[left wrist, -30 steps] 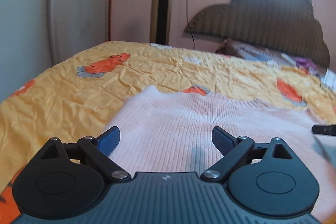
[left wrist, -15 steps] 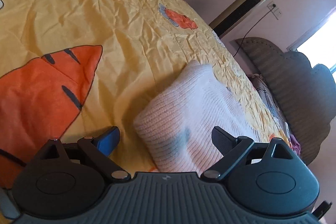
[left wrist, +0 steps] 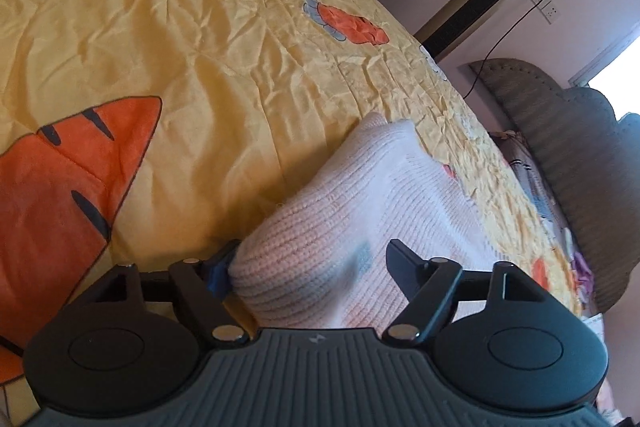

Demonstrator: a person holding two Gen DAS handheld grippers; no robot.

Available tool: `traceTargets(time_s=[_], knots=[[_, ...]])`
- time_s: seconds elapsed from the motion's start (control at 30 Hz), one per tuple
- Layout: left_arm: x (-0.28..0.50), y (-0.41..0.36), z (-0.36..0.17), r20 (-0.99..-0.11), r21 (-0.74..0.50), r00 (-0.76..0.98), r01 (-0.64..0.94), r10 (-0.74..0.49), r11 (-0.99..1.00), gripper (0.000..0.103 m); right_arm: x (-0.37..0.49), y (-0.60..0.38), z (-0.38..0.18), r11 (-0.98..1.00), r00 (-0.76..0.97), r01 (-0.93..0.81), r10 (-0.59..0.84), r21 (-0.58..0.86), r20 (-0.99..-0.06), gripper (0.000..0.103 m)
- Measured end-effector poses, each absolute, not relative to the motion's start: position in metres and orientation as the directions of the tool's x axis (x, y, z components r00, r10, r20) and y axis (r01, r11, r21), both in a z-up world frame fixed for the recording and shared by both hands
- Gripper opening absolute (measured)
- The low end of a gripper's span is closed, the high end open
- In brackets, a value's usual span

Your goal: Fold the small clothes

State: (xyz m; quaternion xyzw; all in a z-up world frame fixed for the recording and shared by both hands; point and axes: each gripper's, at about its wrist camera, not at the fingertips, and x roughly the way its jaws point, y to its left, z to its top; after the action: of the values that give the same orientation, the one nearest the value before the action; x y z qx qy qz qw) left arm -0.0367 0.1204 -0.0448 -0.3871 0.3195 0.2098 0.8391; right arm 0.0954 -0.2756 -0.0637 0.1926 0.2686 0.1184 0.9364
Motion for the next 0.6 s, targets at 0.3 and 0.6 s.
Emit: traceTargets(time_s=[0.3, 0.6], knots=[[-0.028, 0.074, 0.001, -0.648, -0.4, 0.725, -0.585, 0.234, 0.705, 0.031, 0.094, -0.289, -0.067, 0.848, 0.831, -0.131, 0.377, 0.514, -0.409, 0.1], [-0.002, -0.095, 0.013, -0.527, -0.081, 0.849, -0.101, 0.043, 0.992, 0.031, 0.093, -0.295, -0.07, 0.821, 0.832, -0.134, 0.397, 0.555, -0.387, 0.1]])
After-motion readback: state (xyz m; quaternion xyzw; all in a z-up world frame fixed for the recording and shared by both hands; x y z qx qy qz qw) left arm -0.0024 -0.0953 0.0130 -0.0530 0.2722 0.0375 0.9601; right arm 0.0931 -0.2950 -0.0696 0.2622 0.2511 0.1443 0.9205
